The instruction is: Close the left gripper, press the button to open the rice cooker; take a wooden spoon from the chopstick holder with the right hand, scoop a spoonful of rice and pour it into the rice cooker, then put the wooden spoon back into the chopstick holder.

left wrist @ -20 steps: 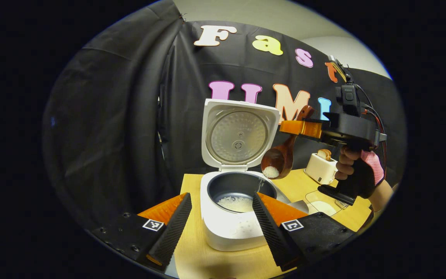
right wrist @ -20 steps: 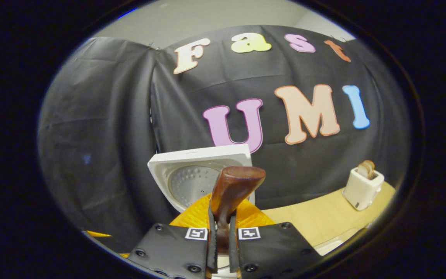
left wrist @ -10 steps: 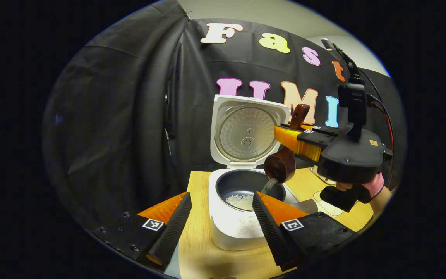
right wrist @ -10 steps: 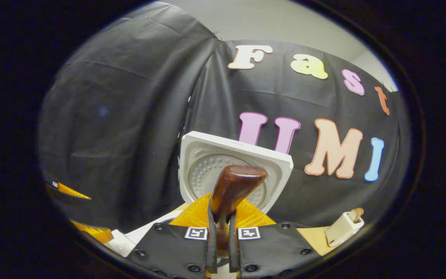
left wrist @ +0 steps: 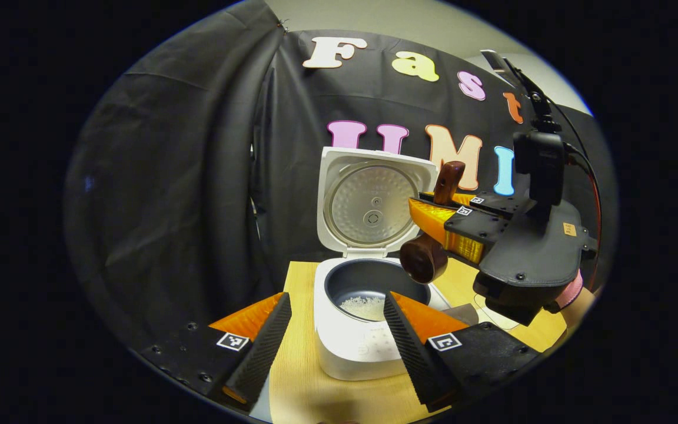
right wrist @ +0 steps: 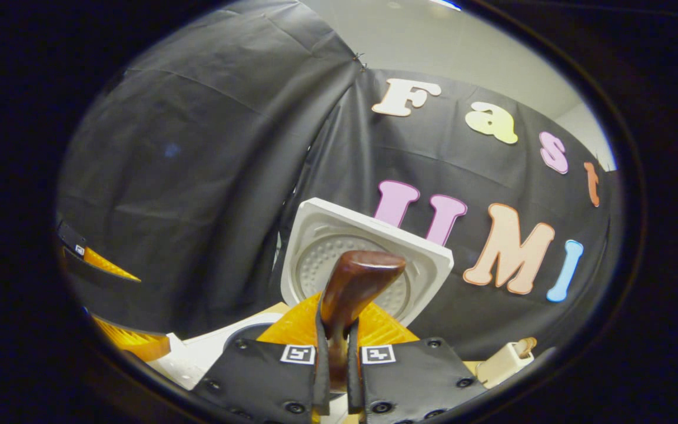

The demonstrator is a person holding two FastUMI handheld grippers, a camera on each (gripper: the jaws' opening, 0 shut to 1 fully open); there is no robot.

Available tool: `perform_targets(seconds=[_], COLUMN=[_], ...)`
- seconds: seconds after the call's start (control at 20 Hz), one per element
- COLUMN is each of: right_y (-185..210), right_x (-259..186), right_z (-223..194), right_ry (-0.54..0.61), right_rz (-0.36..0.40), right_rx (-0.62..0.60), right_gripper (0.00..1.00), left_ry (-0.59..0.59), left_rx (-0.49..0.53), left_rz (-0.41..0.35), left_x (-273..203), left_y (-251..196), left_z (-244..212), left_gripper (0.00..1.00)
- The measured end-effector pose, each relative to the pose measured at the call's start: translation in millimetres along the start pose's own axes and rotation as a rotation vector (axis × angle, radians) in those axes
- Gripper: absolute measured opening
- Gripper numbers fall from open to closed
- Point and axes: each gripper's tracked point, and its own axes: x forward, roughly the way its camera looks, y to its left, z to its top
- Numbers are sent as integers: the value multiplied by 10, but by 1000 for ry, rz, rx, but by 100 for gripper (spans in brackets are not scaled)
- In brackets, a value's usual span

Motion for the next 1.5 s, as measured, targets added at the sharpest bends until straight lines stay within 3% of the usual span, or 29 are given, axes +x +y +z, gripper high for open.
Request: perform_targets(seconds=[0.4, 0.8, 1.2, 1.5], right_y=[-200, -837, -1787, -2570], right_x=[-93, -266, -765, -1251], right_z=[3, -108, -329, -644], right_ry=[21, 40, 41, 71], right_rz=[1, -59, -224, -340], right_rx=[265, 545, 595, 568], right_gripper=[16, 14, 15, 15], left_ry=[-5, -11, -19, -30], left_rx=[26, 43, 54, 56], left_rz=[-9, -50, -90, -105], left_x=[-49, 18, 53, 51], left_y=[-108, -408, -792, -1093], left_z=[36, 92, 165, 205], left_gripper=[94, 94, 94, 94])
